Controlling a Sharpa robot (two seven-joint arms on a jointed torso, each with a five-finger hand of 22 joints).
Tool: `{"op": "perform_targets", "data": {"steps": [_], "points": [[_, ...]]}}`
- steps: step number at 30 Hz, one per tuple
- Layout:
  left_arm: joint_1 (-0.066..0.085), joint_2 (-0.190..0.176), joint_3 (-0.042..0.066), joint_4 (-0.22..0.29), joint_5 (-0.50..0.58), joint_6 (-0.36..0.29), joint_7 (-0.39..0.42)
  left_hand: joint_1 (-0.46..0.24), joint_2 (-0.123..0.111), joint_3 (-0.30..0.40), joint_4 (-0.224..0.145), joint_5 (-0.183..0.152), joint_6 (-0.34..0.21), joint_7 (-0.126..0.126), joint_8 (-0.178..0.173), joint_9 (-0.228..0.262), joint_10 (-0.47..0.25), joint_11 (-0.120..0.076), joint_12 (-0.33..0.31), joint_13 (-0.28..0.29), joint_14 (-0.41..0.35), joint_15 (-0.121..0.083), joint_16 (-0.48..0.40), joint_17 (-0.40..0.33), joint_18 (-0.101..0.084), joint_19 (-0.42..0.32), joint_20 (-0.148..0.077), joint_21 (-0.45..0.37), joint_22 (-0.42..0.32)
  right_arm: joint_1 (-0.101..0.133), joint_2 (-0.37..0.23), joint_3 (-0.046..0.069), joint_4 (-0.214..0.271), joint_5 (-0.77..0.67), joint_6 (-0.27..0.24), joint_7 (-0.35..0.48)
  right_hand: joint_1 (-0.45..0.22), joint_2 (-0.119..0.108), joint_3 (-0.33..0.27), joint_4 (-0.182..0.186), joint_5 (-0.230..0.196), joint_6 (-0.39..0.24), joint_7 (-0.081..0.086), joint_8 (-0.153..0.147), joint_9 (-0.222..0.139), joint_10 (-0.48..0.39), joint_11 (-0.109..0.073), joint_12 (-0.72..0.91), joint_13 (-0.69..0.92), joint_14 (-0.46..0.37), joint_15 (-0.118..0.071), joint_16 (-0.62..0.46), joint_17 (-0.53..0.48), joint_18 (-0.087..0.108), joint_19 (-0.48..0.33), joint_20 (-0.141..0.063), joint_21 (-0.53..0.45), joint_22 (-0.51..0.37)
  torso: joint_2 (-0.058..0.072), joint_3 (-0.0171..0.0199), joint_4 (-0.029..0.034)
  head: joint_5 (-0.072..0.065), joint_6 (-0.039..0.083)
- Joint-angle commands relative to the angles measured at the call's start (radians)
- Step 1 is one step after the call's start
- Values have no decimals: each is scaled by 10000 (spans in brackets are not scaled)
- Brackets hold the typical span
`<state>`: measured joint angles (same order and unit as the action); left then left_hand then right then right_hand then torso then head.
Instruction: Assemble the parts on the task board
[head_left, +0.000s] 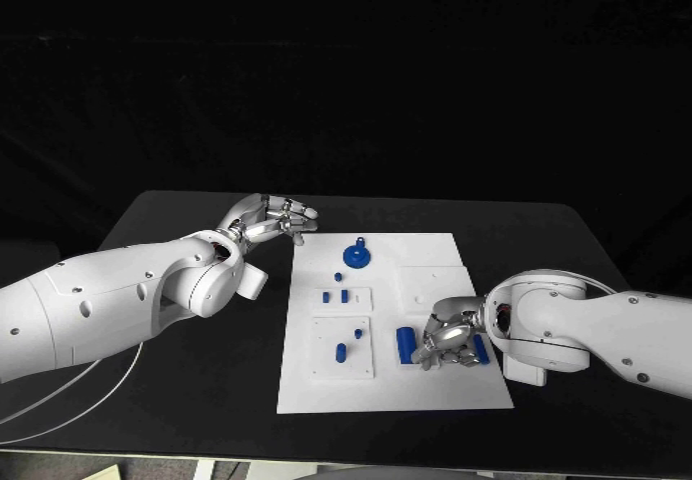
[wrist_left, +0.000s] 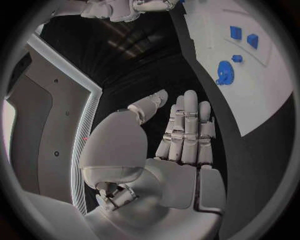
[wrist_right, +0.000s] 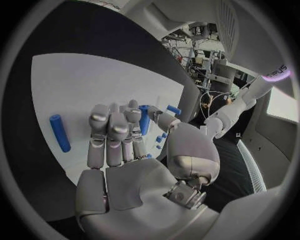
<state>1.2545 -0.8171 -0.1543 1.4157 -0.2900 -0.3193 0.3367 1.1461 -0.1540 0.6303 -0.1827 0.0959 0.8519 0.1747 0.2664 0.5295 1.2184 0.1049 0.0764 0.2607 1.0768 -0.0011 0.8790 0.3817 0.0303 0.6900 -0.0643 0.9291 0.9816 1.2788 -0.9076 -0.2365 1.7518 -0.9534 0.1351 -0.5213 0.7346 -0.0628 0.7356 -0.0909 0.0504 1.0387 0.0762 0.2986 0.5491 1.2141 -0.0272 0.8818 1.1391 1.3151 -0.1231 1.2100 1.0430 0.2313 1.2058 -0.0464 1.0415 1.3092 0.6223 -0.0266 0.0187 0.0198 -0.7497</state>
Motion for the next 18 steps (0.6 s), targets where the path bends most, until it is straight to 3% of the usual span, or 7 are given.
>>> {"op": "perform_targets", "data": {"steps": [1, 5, 9, 15, 18], "points": [[7, 2, 8, 27, 51, 97, 54, -100, -18, -14, 49, -67, -57, -14, 53, -11, -93, -6, -59, 12, 9, 5, -68, 15, -27, -12, -340, -37, 13, -25, 28, -9, 1, -84, 23, 42, -3, 104, 24, 68, -14, 85, 52, -26, -7, 46, -28, 58, -12, -4, -100, -18, 16, 305, -68, -14, 30, 127, -7, -1, -8, 4, -6], [7, 11, 9, 20, 51, 99, 56, -100, -18, -14, 51, -67, -57, -14, 53, -11, -93, -5, -59, 12, 8, 5, -69, 17, -27, -13, -340, -37, 15, -26, -17, -9, 16, -83, 77, 91, 24, 101, 48, 43, -14, 85, 50, -28, -7, 46, -31, 58, -11, -5, -103, -15, 20, 305, -77, -16, 39, 134, -9, 2, -5, 2, -11], [7, 10, 9, 16, 51, 97, 56, -101, -17, -13, 54, -67, -58, -14, 54, -12, -94, -5, -59, 12, 9, 5, -71, 20, -27, -14, -340, -38, 17, -26, -114, -9, 47, -26, 13, 212, 93, -136, 35, -111, -14, 70, 54, -37, -8, 40, -28, 56, -8, -12, -102, -15, 25, 305, -92, -18, 59, 145, -6, 2, 3, -10, 3], [7, 11, 9, -7, 51, 91, 53, -100, -17, -13, 57, -66, -58, -14, 55, -13, -94, -5, -59, 13, 9, 5, -73, 24, -28, -15, -340, -38, 20, -25, -407, -4, 155, 551, -480, 735, 58, -1001, -278, -307, -17, -270, 146, -198, -37, -43, 54, 34, 0, -28, -52, -67, 0, 305, -99, -34, 42, 117, -4, 7, -7, -13, 20], [7, 18, 9, -20, 51, 94, 53, -99, -19, -13, 58, -66, -58, -14, 56, -13, -94, -5, -59, 13, 8, 5, -74, 26, -28, -15, -340, -38, 21, -19, -539, 25, 210, 720, -597, 930, -12, -1247, -572, -360, -16, -331, 171, -199, 0, -74, 80, 44, 17, -25, -25, -85, -10, 305, -98, -43, 27, 102, -10, 10, -13, -20, 41]]}}
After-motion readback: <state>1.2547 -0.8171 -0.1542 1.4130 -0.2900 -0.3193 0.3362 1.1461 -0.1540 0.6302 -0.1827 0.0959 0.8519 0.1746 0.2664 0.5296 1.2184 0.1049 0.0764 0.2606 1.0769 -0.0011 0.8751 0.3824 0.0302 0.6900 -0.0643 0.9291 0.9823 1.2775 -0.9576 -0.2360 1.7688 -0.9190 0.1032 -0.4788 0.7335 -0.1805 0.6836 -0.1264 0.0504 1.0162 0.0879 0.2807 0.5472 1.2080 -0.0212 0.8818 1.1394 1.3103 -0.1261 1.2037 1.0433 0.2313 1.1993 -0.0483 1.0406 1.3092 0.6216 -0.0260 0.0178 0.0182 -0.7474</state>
